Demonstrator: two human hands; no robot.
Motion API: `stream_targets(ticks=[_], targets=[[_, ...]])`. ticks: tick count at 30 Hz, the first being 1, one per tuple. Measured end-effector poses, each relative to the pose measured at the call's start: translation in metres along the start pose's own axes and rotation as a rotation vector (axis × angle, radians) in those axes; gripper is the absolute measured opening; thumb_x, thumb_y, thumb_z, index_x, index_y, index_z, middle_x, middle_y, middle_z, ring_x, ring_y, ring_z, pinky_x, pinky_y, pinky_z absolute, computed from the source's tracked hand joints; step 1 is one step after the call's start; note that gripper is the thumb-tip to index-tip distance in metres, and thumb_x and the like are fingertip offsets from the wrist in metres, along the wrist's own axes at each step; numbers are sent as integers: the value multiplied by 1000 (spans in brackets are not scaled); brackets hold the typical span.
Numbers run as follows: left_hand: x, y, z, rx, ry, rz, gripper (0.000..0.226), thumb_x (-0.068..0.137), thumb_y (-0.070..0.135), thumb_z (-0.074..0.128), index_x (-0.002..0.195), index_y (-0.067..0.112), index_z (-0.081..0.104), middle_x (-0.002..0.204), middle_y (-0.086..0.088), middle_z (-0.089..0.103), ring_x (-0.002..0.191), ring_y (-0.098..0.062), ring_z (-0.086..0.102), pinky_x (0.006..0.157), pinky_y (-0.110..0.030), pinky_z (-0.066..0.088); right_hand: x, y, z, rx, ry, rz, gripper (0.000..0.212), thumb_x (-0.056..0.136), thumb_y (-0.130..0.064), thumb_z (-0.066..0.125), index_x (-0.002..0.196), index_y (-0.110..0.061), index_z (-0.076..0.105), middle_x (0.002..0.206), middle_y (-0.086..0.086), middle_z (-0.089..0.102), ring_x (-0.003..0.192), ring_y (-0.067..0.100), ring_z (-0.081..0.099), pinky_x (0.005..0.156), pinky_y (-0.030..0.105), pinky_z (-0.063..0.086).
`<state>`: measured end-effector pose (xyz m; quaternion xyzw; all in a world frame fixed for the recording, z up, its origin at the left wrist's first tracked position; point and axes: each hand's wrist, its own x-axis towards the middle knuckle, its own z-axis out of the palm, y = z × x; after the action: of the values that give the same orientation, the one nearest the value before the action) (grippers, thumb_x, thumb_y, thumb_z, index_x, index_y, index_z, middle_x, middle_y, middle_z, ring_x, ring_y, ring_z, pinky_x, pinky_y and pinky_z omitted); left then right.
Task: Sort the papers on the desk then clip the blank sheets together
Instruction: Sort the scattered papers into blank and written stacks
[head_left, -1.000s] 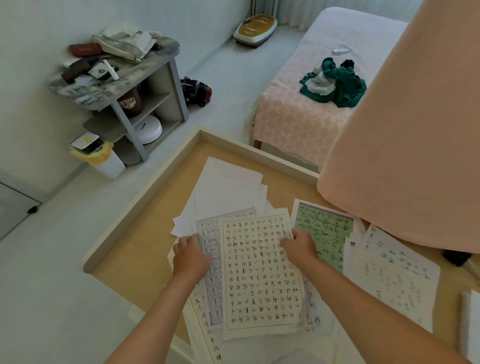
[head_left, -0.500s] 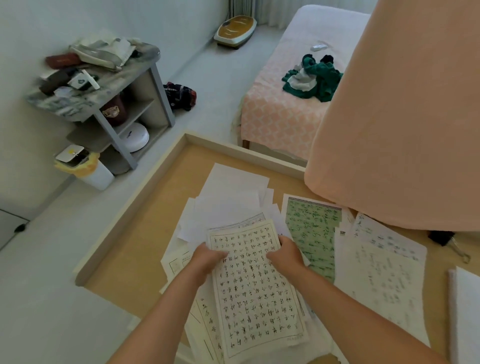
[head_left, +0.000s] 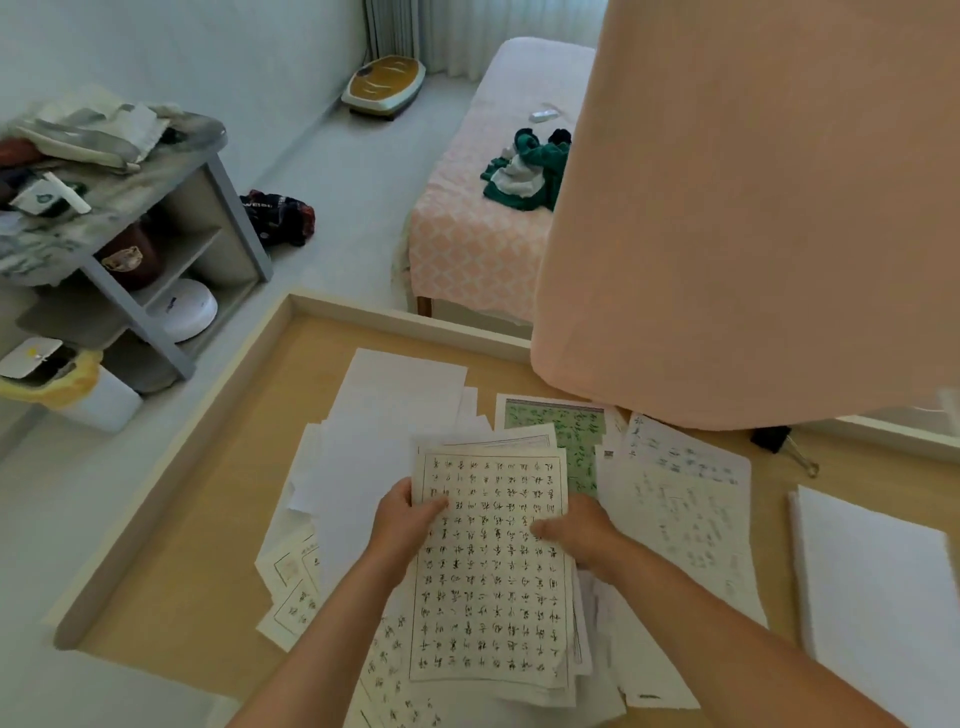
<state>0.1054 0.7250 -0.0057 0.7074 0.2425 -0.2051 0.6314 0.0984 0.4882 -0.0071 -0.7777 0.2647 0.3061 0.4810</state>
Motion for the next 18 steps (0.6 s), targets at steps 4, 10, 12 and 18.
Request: stream_targets(ticks=[4,10,12,18], targets=[[-2,8,42,206,-10,99,55,90,25,69,138,18,44,131,0,54,118,-18,55,92,-35,48,-7,19,-60,345,165,37,30,78,-4,81,100,-19,67,103,3,71,96,23,68,90,43,56],[-10,17,126,402,-179,62,65,92,25,66,148,14,33,149,-5,42,130,-23,46,104,-38,42,-12,91,-148,448,375,180,50,75,6,78,121,-4,62,114,14,68,101,31,66,94,51,53],[-16,18,157,460,-240,37,61,93,20,65,146,8,35,141,-7,48,120,-22,52,94,-30,44,-13,115,-166,441,466,213,49,77,9,74,123,-3,59,113,12,66,96,29,63,86,43,55],[-19,2,235,736,-230,55,65,75,39,74,128,10,49,120,-9,56,112,-30,56,94,-46,52,-10,147,-187,128,529,253,74,75,-16,78,140,-25,44,128,11,57,113,30,55,83,28,42]])
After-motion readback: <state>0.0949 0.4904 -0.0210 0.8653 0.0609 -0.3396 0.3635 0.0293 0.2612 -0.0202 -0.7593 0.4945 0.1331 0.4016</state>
